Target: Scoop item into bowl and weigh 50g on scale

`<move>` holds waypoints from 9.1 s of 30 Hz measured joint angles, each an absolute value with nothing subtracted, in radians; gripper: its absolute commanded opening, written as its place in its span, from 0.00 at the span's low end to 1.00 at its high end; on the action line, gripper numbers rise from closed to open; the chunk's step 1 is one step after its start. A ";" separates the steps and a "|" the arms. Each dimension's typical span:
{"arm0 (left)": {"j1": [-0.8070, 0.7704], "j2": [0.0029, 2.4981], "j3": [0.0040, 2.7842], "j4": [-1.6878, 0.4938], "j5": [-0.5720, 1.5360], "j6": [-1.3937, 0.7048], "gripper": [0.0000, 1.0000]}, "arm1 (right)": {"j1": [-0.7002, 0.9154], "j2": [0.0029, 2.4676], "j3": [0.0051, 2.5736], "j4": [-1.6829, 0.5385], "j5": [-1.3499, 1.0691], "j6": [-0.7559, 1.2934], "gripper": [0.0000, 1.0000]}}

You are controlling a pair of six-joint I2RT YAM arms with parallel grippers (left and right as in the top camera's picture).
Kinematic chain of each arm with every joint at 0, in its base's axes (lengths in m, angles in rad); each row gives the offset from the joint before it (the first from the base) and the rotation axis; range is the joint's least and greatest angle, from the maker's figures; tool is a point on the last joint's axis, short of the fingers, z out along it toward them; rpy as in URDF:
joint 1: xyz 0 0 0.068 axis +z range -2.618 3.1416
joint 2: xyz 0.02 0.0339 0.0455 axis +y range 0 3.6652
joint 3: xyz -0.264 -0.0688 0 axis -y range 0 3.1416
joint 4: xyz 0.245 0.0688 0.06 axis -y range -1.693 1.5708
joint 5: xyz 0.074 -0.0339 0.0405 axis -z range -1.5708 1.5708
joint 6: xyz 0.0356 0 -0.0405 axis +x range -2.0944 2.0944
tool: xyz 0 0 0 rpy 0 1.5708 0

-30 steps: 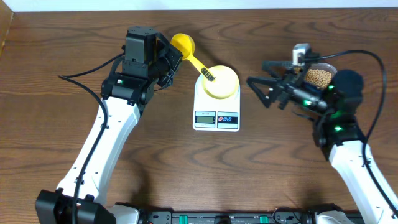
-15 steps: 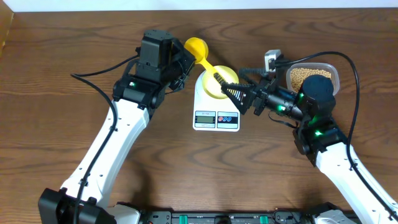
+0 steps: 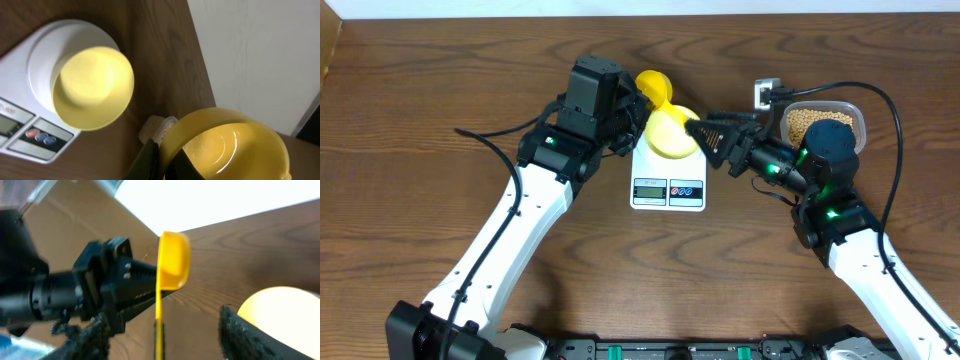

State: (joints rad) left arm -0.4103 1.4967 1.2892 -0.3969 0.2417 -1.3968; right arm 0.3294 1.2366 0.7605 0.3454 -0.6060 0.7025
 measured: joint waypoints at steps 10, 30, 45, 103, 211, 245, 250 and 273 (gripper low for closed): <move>-0.430 1.497 1.289 -0.419 0.269 -1.449 0.08 | 0.345 1.237 0.760 0.329 -0.526 0.728 0.49; -0.480 1.497 1.289 -0.445 0.286 -1.463 0.08 | 0.387 1.237 0.760 0.302 -0.491 0.730 0.24; -0.479 1.497 1.289 -0.461 0.283 -1.464 0.08 | 0.406 1.237 0.760 0.291 -0.488 0.727 0.20; -0.326 1.386 1.299 -0.518 0.355 -0.643 0.80 | 0.186 1.265 1.020 -0.241 -0.487 0.450 0.01; -0.778 1.785 1.053 -0.287 -0.173 -0.107 0.08 | 0.107 1.265 1.234 -0.613 -0.429 0.166 0.01; -0.778 1.818 1.053 -0.263 -0.181 -0.107 0.08 | 0.107 1.265 1.234 -0.612 -0.429 0.167 0.01; -0.778 1.842 1.053 -0.257 -0.183 -0.107 0.07 | 0.107 1.265 1.234 -0.612 -0.429 0.166 0.01; -0.778 1.843 1.053 -0.245 -0.183 -0.107 0.08 | 0.107 1.265 1.234 -0.612 -0.429 0.166 0.01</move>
